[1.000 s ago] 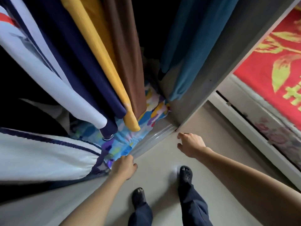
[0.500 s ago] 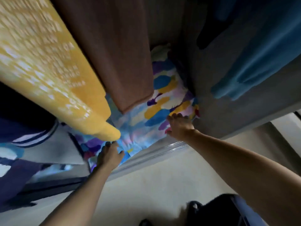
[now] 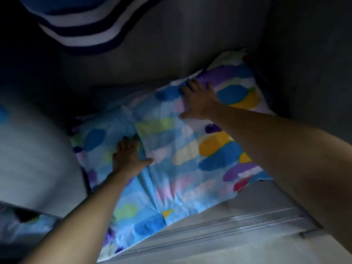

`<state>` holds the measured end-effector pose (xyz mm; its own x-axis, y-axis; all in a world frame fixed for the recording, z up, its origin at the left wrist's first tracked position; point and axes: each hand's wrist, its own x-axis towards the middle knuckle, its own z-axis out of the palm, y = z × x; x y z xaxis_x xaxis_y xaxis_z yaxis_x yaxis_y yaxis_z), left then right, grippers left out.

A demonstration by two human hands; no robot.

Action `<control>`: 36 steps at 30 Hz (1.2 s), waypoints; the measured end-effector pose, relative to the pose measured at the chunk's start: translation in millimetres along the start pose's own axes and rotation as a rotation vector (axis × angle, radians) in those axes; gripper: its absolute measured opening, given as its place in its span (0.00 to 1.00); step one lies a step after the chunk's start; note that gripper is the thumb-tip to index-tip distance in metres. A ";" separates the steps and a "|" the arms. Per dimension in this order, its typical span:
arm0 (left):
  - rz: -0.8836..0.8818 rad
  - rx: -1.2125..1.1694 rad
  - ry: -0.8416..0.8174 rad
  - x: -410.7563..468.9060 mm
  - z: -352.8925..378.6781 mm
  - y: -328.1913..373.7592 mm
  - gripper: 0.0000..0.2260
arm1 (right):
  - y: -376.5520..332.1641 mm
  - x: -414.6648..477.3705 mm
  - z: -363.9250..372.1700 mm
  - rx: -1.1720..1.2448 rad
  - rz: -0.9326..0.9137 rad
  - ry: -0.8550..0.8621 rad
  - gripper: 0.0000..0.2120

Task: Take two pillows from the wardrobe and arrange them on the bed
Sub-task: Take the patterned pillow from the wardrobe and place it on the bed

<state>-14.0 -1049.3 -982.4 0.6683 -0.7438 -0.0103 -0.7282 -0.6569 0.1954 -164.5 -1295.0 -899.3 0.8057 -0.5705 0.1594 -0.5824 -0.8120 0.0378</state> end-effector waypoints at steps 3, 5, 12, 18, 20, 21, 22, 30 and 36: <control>0.005 -0.009 -0.037 0.3 1.3 -4.9 0.46 | 4.8 18.2 2.3 -0.003 0.063 -0.082 0.49; 0.028 0.007 -0.079 2.0 -4.8 -5.9 0.44 | 6.8 22.0 4.2 -0.028 0.063 -0.095 0.38; 0.117 0.054 0.282 18.0 -32.9 17.6 0.42 | 8.1 -1.3 5.6 -0.014 0.039 -0.053 0.13; 0.195 0.122 0.093 44.5 -46.4 46.0 0.45 | 7.1 -85.9 9.5 0.154 -0.019 0.243 0.16; 0.226 0.133 0.108 36.9 -44.6 48.8 0.42 | 4.6 -113.1 5.9 0.113 -0.017 0.336 0.15; 0.246 0.150 0.145 31.8 -44.5 48.6 0.38 | 2.9 -123.1 3.2 0.086 -0.019 0.361 0.14; 0.272 0.157 0.195 26.4 -44.9 47.9 0.32 | 1.2 -131.3 0.7 0.068 -0.024 0.379 0.12; 0.309 -0.002 0.406 -21.1 -68.0 52.6 0.08 | 16.6 -137.4 -37.3 -0.053 -0.224 0.389 0.13; 0.324 -0.039 0.629 -60.2 -73.7 52.6 0.10 | 41.8 -108.7 -69.8 -0.050 -0.182 0.028 0.41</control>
<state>-81.3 -1030.0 -899.3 0.3891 -0.6812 0.6202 -0.9070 -0.4011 0.1284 -284.0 -1258.3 -846.2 0.8952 -0.4110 0.1726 -0.4329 -0.8938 0.1170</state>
